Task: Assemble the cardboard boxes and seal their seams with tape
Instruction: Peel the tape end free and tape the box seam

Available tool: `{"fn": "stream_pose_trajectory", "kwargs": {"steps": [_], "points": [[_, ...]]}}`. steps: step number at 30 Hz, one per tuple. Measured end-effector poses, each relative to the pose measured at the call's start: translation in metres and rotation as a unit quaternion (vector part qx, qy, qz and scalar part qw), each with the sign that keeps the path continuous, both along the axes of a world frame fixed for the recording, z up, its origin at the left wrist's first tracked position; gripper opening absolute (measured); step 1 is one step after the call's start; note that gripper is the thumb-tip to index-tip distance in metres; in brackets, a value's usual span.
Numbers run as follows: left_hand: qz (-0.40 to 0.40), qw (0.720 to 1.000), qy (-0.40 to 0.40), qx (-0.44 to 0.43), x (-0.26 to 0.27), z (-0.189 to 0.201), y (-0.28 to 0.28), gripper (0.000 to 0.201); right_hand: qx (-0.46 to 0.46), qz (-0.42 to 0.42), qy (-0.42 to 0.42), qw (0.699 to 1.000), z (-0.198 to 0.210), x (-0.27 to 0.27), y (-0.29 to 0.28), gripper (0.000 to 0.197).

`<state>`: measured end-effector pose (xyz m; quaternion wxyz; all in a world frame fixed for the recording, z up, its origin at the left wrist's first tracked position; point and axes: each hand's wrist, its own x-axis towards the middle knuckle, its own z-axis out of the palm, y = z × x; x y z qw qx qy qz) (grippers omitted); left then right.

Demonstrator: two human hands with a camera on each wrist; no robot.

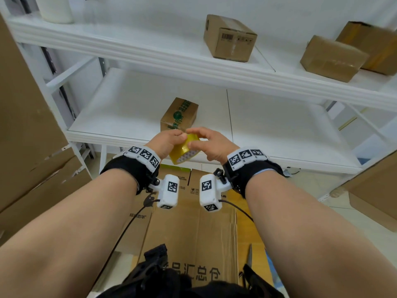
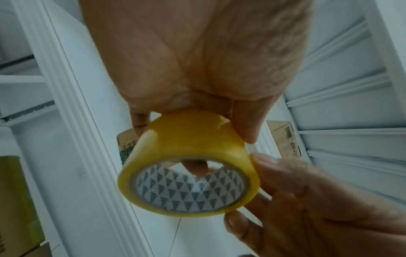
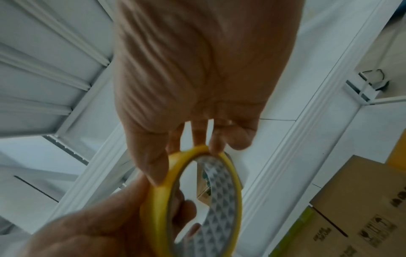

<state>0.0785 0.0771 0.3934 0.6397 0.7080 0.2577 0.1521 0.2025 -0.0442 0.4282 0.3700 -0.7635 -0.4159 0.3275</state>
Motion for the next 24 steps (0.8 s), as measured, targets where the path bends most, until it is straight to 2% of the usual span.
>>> {"fn": "stream_pose_trajectory", "kwargs": {"steps": [4, 7, 9, 11, 13, 17, 19, 20, 24], "points": [[0.016, 1.0, -0.02, -0.008, -0.002, 0.001, 0.002, 0.024, -0.057, 0.002, 0.043, 0.997, 0.005, -0.002, 0.002, 0.021], [0.038, 0.997, -0.042, -0.056, -0.001, 0.0, -0.001, 0.013, -0.074, 0.007, 0.083, 0.994, 0.009, -0.006, 0.003, 0.014], [0.042, 0.996, -0.046, -0.07, -0.001, 0.001, -0.003, 0.022, -0.074, 0.009, 0.102, 0.992, 0.011, -0.006, 0.002, 0.014], [0.022, 0.997, -0.042, -0.063, -0.003, 0.003, -0.005, 0.014, -0.077, 0.006, 0.107, 0.991, 0.011, -0.005, 0.002, 0.015], [0.004, 0.999, -0.03, -0.046, -0.004, 0.005, -0.005, 0.019, -0.098, 0.007, 0.09, 0.991, 0.011, -0.005, 0.002, 0.017], [-0.031, 0.999, -0.013, 0.024, -0.001, 0.005, -0.002, 0.032, -0.141, 0.009, 0.079, 0.987, 0.009, -0.009, 0.002, 0.045], [-0.05, 0.997, -0.006, 0.066, 0.002, 0.008, -0.004, 0.033, -0.148, 0.002, 0.076, 0.986, 0.007, -0.009, 0.001, 0.051], [-0.062, 0.995, -0.007, 0.083, 0.003, 0.009, -0.005, 0.028, -0.151, -0.003, 0.075, 0.986, 0.006, -0.009, 0.0, 0.049], [-0.074, 0.992, -0.008, 0.106, 0.009, 0.012, -0.008, 0.029, -0.149, -0.014, 0.045, 0.988, 0.01, -0.01, 0.0, 0.034]]}}
